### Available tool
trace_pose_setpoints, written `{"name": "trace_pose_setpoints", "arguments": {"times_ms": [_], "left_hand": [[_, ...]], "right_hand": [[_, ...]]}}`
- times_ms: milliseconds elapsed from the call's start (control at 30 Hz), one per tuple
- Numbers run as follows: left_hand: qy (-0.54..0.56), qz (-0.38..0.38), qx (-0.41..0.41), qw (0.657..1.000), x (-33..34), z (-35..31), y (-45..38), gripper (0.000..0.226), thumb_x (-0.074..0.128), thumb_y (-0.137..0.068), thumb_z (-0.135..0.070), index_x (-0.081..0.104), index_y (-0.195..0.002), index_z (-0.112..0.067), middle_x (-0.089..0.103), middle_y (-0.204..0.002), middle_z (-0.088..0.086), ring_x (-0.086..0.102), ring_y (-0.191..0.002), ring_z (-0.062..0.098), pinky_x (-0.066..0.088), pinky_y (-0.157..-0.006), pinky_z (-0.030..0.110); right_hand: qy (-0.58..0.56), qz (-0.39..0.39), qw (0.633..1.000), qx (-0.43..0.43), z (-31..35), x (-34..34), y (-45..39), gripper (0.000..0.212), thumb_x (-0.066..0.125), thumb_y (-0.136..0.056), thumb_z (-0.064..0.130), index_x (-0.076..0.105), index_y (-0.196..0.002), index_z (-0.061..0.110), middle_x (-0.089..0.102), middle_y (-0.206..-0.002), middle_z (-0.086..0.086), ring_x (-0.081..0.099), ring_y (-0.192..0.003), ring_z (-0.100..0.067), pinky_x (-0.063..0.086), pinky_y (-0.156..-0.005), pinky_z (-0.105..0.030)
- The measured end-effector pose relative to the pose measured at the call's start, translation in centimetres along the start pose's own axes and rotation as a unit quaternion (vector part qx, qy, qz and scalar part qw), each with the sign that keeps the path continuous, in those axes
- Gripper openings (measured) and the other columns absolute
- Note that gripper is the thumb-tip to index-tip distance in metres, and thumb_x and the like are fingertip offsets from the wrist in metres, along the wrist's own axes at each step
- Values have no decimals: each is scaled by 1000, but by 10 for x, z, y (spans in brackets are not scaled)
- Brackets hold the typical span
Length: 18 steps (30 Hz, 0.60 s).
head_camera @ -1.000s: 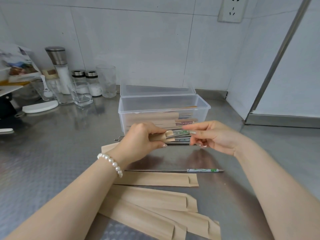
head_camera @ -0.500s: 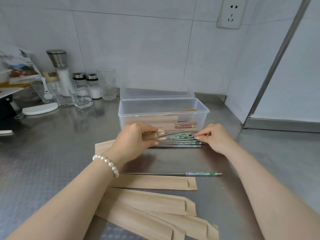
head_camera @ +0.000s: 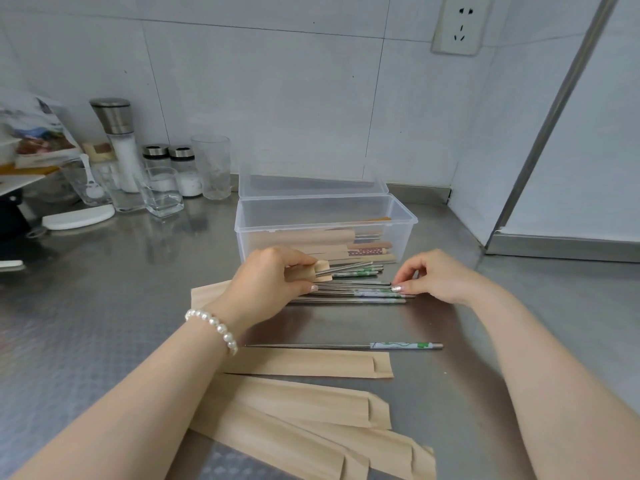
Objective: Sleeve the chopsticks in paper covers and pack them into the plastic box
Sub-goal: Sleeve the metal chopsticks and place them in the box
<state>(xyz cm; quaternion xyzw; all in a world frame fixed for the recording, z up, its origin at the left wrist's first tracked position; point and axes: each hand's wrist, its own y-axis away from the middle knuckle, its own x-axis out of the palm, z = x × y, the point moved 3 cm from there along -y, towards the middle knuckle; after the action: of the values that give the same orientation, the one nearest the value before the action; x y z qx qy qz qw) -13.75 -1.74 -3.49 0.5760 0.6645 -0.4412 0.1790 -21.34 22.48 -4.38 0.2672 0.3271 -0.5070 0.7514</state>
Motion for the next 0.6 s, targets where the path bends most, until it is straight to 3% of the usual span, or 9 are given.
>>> {"name": "trace_pose_setpoints", "arguments": {"times_ms": [100,300,400,500,600], "left_hand": [[5,12,2,1000,2,0,1,36,75,-73,-15,68,-108,-19,59,-92,-10,53,-86,6,35,-78,14],[0,26,6,1000,6,-2,2,38,76,-71,-15,68,-108,-17,61,-93,-7,59,-93,13,41,-85,18],[-9,28,6,1000,8,-2,2,38,77,-71,-17,68,-108,-17,64,-99,-4,58,-93,12,37,-82,15],[-16,29,7,999,7,-2,2,38,76,-73,-20,67,-109,-18,64,-101,-5,55,-92,9,35,-81,13],[-12,30,1,999,6,-1,2,38,76,-73,-20,67,-110,-18,64,-101,-5,57,-94,11,36,-82,14]], "right_hand": [[42,59,997,20,3,3,1,9,66,-84,14,60,-78,18,53,-69,7,44,-62,-5,35,-59,-14],[104,91,990,38,5,3,1,16,62,-87,19,54,-74,23,53,-75,8,47,-79,-12,37,-74,-24],[153,97,983,26,7,5,1,21,65,-85,27,52,-70,29,51,-79,11,45,-83,-11,36,-71,-22],[80,71,994,13,6,5,4,19,69,-82,21,56,-69,25,53,-74,10,47,-75,-9,36,-63,-16],[-65,-27,997,-16,5,-4,6,17,70,-79,10,60,-68,19,55,-65,6,45,-63,-7,35,-57,-17]]}}
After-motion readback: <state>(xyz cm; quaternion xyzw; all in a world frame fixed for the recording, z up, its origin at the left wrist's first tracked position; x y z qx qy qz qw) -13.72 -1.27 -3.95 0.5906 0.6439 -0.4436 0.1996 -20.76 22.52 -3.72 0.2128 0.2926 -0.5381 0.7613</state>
